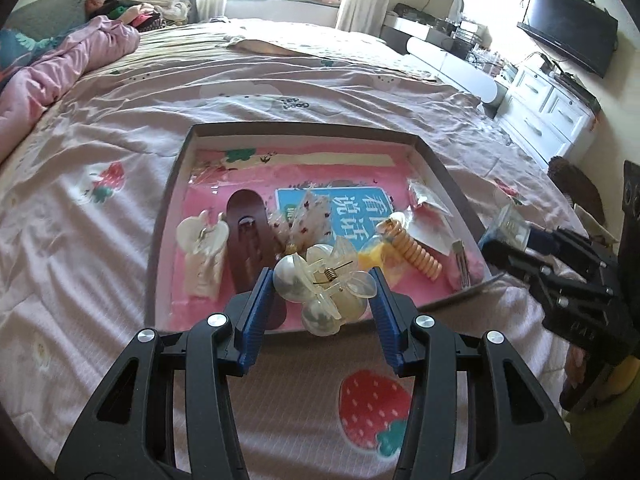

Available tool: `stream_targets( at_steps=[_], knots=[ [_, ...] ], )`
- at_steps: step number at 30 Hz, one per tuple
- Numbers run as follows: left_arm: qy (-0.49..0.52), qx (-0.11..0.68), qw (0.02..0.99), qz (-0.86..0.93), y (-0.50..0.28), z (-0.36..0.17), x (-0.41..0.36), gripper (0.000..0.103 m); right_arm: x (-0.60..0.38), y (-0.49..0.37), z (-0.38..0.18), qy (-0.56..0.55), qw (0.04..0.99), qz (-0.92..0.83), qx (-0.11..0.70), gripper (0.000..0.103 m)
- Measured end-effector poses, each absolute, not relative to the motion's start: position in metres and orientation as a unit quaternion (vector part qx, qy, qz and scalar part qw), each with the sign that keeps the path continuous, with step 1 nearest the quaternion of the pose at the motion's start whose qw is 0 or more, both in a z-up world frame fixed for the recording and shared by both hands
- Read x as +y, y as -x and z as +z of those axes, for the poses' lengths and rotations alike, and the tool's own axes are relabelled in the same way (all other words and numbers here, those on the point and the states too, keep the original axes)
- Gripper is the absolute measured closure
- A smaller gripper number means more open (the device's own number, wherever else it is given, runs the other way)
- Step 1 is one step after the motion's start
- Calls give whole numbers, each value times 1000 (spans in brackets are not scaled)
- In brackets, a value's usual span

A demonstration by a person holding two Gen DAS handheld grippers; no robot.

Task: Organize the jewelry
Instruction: 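Carry the flower clip into the tray with left tool while right tool carries the ring box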

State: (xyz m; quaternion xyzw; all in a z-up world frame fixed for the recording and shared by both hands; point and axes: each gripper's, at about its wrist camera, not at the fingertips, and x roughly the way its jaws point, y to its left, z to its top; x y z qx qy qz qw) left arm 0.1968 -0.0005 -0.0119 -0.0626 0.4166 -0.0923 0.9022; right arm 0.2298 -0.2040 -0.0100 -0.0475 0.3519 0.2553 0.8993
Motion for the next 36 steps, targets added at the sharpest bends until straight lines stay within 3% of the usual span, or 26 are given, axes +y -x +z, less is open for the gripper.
stream_targets(
  at_steps=[15,36],
  knots=[
    [58,433,895,-95,-229,-31,-9,64,-213,-277,-34,38,897,216,384,60],
    [76,436,892,-86,-232,-41,0,64,-189,-269,-51,61,878,244,406,59]
  ],
)
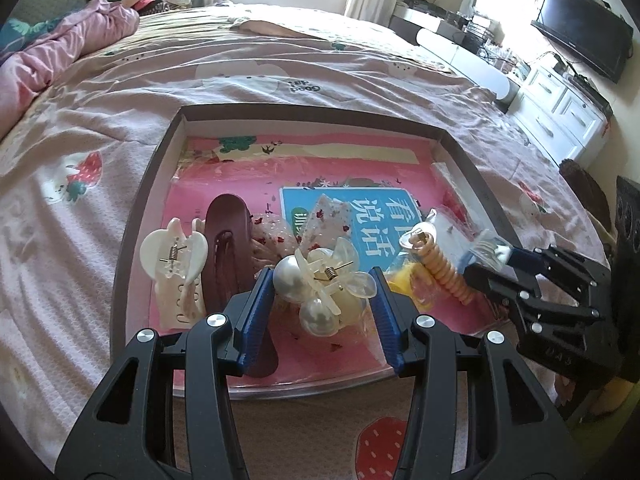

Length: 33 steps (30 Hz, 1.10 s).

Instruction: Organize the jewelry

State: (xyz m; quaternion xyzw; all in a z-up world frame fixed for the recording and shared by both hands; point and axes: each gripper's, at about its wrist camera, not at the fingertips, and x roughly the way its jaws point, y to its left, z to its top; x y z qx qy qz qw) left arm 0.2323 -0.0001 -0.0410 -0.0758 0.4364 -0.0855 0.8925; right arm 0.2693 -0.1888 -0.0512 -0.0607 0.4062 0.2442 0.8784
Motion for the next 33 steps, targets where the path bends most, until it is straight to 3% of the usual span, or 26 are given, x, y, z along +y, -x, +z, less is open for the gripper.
stream_targets(
  at_steps=[5,22,27,33],
  knots=[
    [76,436,892,-89,-230,-39,0,59,-191,-264,-48,58,879,243,406,58],
    [81,400,909,-87,-189,-5,3,24,-220,-215,-6,30,908,213,358,11],
    [84,391,913,-82,-172,5,8,11,-224,-199,4,21,913,211,348,7],
    [85,386,916,-72,-150,9,13,11,-224,-180,9,20,916,207,342,7]
  ],
)
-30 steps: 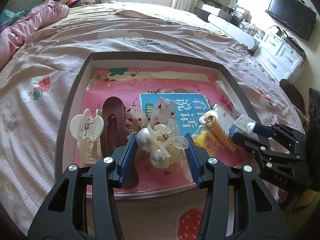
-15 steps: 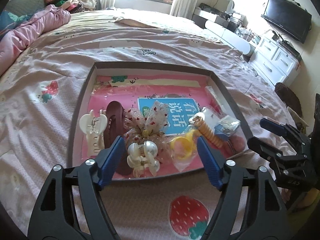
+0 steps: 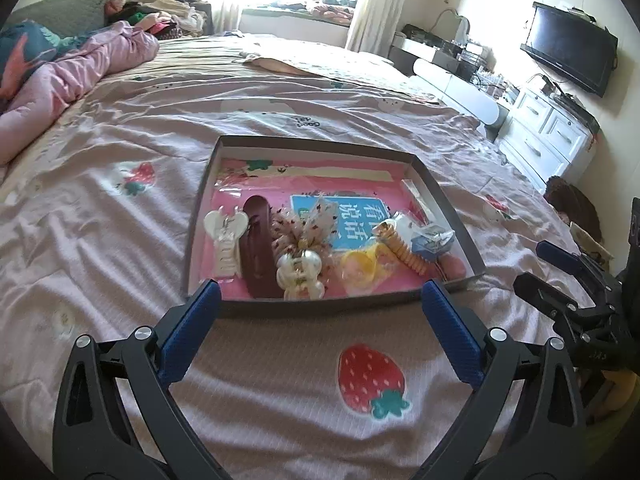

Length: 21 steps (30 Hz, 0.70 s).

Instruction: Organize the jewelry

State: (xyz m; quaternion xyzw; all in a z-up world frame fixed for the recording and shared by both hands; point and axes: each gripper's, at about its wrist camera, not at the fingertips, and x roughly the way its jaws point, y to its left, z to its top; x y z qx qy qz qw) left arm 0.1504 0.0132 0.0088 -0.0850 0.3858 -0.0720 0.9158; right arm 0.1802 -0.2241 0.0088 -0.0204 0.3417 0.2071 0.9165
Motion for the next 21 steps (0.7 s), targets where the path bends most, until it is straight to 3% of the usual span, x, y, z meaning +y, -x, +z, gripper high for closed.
stream_targets(
  at_steps=[21],
  knots=[
    [94,382,918,-45,-99,6,27,11,-223,-135,4,20,915,208,344,7]
  ],
)
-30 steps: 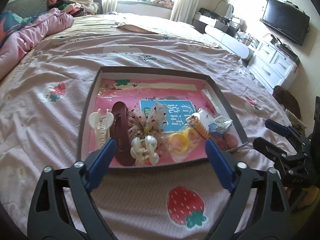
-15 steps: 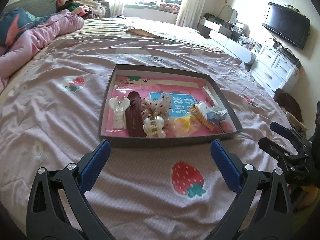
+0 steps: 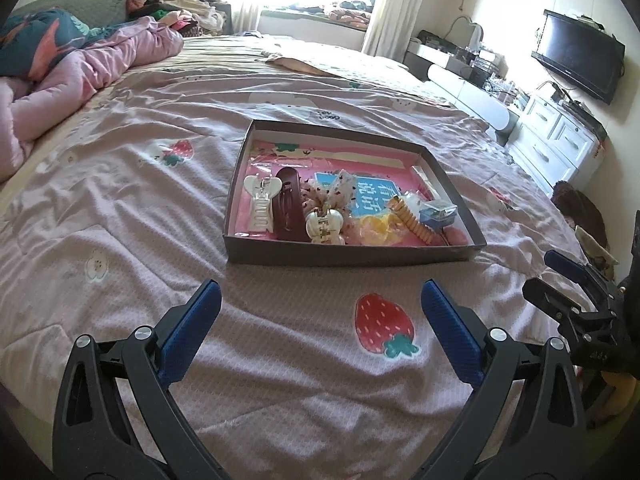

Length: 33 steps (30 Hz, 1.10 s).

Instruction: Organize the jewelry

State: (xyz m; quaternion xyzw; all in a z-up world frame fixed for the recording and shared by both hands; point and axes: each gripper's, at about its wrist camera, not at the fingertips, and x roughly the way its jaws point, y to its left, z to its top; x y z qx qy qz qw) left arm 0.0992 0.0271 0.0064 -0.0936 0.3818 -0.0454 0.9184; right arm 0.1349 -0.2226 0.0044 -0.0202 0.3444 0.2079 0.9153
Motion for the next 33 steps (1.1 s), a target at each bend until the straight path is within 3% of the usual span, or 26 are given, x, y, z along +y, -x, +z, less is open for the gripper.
stream_targets(
  at_steps=[33],
  knots=[
    [79,383,920,-33,-89,11,25,11,-221,-131,5,18,912,212,351,7]
  ],
)
